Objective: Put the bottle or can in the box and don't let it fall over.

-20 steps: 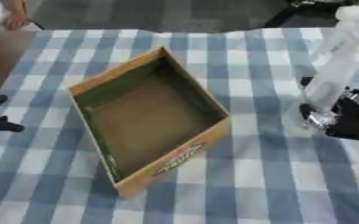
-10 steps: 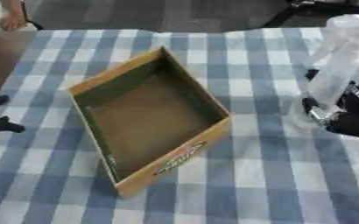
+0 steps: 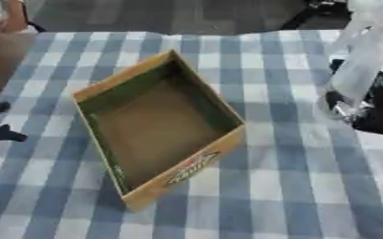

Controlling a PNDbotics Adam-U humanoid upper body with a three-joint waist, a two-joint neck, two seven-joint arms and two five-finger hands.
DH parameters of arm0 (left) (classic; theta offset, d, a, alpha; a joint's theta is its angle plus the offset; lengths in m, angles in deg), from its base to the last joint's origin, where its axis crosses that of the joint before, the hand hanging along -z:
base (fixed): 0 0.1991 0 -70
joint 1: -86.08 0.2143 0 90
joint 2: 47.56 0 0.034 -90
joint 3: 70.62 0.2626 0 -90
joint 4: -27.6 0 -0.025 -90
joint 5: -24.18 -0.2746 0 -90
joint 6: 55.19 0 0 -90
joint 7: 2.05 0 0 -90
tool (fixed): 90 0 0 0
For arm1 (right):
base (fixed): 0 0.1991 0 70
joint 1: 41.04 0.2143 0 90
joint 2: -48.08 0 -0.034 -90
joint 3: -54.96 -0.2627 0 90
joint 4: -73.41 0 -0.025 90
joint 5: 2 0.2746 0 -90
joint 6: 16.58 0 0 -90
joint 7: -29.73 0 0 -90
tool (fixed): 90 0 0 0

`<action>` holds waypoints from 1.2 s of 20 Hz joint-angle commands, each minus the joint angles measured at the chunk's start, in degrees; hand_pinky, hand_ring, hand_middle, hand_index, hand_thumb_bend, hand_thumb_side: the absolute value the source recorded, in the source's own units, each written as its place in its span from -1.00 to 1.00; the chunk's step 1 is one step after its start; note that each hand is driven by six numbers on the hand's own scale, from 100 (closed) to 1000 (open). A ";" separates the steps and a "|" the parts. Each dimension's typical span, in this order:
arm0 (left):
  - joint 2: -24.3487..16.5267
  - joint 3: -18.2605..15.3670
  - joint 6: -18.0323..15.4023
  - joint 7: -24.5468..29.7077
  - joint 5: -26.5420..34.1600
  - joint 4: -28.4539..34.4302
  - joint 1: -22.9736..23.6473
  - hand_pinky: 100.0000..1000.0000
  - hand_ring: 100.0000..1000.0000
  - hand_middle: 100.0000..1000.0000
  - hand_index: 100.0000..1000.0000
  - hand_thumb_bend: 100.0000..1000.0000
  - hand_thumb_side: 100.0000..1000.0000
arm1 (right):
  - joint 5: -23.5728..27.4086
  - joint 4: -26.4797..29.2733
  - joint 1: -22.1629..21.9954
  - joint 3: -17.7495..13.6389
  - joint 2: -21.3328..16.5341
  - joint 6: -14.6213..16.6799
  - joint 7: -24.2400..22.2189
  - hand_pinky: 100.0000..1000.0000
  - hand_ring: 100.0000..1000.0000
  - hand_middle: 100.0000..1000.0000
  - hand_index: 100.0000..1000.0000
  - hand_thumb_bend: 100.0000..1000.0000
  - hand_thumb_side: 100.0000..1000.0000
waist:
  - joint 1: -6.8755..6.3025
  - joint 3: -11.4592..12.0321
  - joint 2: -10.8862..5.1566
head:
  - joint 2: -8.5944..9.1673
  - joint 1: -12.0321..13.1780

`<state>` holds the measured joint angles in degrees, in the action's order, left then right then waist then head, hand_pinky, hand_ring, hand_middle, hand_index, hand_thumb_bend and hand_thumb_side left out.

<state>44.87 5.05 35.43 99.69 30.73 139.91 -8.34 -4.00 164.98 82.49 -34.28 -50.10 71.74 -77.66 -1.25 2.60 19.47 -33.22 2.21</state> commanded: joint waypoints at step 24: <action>-1.93 -0.88 0.33 -2.02 0.65 1.10 -0.19 1.00 0.18 0.76 0.89 -1.00 0.37 | -0.14 -7.09 18.50 8.66 3.09 -0.23 -2.18 0.94 1.00 1.00 -0.29 -1.00 -0.56 | 1.93 3.21 -2.54 | -0.91 -2.46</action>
<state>44.77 4.70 35.80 98.01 31.28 139.91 -8.16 -3.43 158.04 99.69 -25.50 -46.62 71.07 -79.78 0.88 5.93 18.59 -34.19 -0.15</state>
